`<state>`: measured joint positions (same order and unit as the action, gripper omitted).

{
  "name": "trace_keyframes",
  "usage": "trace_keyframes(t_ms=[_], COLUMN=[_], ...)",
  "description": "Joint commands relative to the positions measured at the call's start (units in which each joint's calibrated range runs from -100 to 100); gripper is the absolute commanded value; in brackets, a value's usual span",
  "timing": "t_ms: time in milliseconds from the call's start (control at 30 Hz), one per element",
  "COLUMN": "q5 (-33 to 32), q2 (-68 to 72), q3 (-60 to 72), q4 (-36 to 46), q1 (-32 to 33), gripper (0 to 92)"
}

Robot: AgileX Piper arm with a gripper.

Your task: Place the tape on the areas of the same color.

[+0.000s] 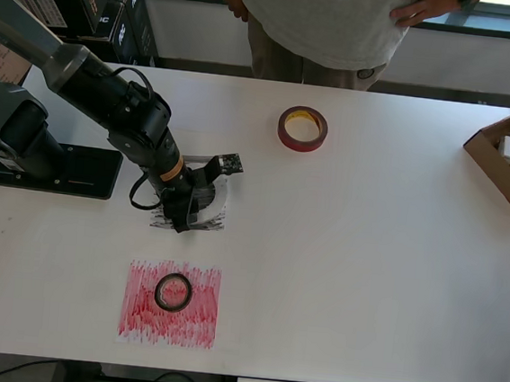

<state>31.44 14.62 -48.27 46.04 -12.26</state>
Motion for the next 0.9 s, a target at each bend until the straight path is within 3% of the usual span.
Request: trace_keyframes(t_ms=[0, 867], q5=[-0.3, -0.4], q2=[-0.2, 4.1], q3=[-0.4, 0.1], q4=[0.2, 0.2], q1=[-0.3, -0.7], gripper=[48.2, 48.2])
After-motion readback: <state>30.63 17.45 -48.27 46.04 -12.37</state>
